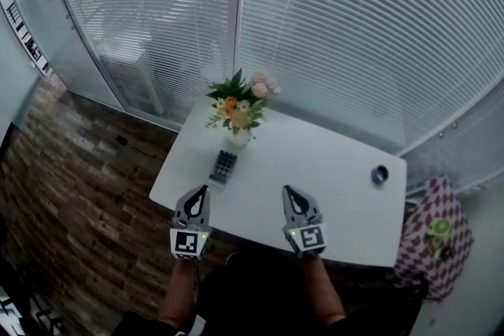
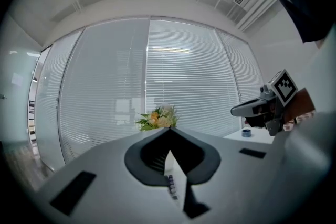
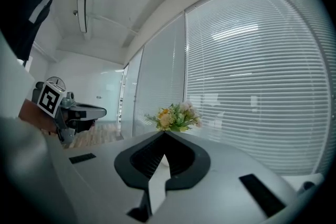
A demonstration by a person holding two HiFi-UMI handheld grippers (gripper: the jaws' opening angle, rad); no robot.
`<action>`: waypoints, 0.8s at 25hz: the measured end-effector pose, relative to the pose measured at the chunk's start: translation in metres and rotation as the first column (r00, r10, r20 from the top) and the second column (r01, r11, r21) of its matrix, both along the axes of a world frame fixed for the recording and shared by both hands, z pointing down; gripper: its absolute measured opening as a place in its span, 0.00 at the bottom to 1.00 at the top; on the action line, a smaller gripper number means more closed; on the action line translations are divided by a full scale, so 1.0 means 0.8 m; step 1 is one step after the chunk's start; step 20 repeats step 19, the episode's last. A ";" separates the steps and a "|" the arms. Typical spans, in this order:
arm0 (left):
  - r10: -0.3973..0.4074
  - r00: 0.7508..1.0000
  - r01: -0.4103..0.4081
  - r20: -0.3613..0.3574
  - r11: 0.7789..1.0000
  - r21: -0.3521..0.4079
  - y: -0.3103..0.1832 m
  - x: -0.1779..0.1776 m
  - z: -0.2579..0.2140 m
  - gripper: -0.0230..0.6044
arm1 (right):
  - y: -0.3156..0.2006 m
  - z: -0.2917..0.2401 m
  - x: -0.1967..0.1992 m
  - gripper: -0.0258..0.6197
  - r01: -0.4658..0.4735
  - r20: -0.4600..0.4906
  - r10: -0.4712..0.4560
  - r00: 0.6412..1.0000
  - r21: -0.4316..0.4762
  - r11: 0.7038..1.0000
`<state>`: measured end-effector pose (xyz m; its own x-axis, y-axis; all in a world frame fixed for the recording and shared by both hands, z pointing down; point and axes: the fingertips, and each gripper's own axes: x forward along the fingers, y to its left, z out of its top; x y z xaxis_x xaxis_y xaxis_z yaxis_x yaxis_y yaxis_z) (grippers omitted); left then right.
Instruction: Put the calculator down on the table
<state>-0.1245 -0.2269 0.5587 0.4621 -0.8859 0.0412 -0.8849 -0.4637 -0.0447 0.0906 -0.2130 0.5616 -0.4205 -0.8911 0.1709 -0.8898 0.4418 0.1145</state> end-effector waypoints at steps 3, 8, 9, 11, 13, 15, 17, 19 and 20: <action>-0.001 1.000 0.001 -0.008 1.000 -0.001 0.000 0.000 0.001 0.05 | 0.002 -0.006 -0.005 0.05 0.008 0.003 -0.008 1.000 0.018 1.000; 0.003 1.000 -0.004 -0.013 1.000 -0.019 0.004 -0.002 0.007 0.05 | 0.004 -0.010 -0.009 0.05 0.016 -0.016 -0.016 1.000 0.034 0.999; 0.002 1.000 -0.002 -0.013 1.000 -0.023 0.004 -0.003 0.008 0.05 | 0.004 -0.011 -0.009 0.05 0.015 -0.013 -0.015 1.000 0.035 0.999; 0.001 1.000 -0.001 -0.013 1.000 -0.030 0.003 -0.004 0.010 0.05 | 0.004 -0.012 -0.010 0.05 0.017 -0.013 -0.016 1.000 0.035 0.999; 0.004 1.000 -0.005 -0.011 0.999 -0.034 0.003 -0.003 0.012 0.05 | 0.005 -0.013 -0.011 0.05 0.021 -0.018 -0.021 1.000 0.039 0.999; 0.012 1.000 -0.013 -0.007 0.999 -0.037 0.004 -0.001 0.015 0.05 | 0.005 -0.013 -0.011 0.05 0.029 -0.022 -0.028 0.999 0.048 0.998; 0.020 1.000 -0.020 -0.004 0.999 -0.042 0.005 0.000 0.017 0.05 | 0.006 -0.015 -0.013 0.05 0.036 -0.024 -0.035 0.999 0.060 0.998; 0.024 1.000 -0.024 -0.003 0.999 -0.047 0.006 0.000 0.018 0.05 | 0.007 -0.016 -0.015 0.05 0.040 -0.022 -0.038 0.999 0.063 0.997; 0.024 1.000 -0.024 -0.003 0.999 -0.047 0.006 0.000 0.018 0.05 | 0.007 -0.016 -0.015 0.05 0.040 -0.022 -0.038 0.999 0.063 0.997</action>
